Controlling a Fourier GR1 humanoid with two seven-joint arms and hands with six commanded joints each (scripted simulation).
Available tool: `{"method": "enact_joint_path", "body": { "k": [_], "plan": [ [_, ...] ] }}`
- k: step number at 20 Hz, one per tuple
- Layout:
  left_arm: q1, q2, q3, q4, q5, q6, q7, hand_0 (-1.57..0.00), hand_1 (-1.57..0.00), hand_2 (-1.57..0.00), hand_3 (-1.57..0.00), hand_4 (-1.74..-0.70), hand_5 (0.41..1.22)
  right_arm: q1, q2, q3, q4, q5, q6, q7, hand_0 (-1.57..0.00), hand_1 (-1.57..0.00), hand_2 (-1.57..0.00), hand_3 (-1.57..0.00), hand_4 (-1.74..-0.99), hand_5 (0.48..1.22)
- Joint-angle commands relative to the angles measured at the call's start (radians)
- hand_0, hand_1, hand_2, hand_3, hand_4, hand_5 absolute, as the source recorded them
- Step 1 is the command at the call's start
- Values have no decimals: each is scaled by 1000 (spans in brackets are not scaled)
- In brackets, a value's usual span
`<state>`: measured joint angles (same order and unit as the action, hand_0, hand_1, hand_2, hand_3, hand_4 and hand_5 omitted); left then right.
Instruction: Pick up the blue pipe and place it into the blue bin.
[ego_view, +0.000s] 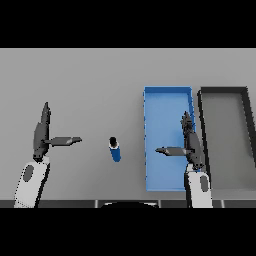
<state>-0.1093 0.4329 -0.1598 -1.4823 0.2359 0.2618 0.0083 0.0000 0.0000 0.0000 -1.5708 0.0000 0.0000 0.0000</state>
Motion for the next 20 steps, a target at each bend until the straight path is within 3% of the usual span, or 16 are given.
{"method": "enact_joint_path", "body": {
  "k": [1,6,7,9,15,20],
  "plan": [
    [4,0,0,-4,0,1,-7,1,1,1,1,-1074,591,5,0,1,-3,0,0,-3,1,1,1,1,-1225,617],
    [41,3,-8,-41,-2,6,-20,1,1,1,1,-1074,591,35,4,16,-27,8,2,-9,1,1,1,1,-1225,617],
    [39,84,-44,-50,1,-129,-53,1,1,1,1,-1074,591,71,-40,50,-63,49,35,-65,1,1,1,1,-1225,617],
    [58,181,-58,-69,27,-273,-91,1,1,1,1,-1074,589,121,-86,95,-126,105,61,-106,1,1,1,1,-1225,618],
    [88,225,-83,-96,45,-365,-108,1,1,1,1,-1085,604,149,-113,120,-169,171,45,-35,1,1,1,1,-1186,601],
    [107,247,-150,-167,52,-473,-130,1,1,1,1,-1102,554,147,-117,129,-152,179,55,-71,1,1,1,1,-1198,607]
  ]
}}
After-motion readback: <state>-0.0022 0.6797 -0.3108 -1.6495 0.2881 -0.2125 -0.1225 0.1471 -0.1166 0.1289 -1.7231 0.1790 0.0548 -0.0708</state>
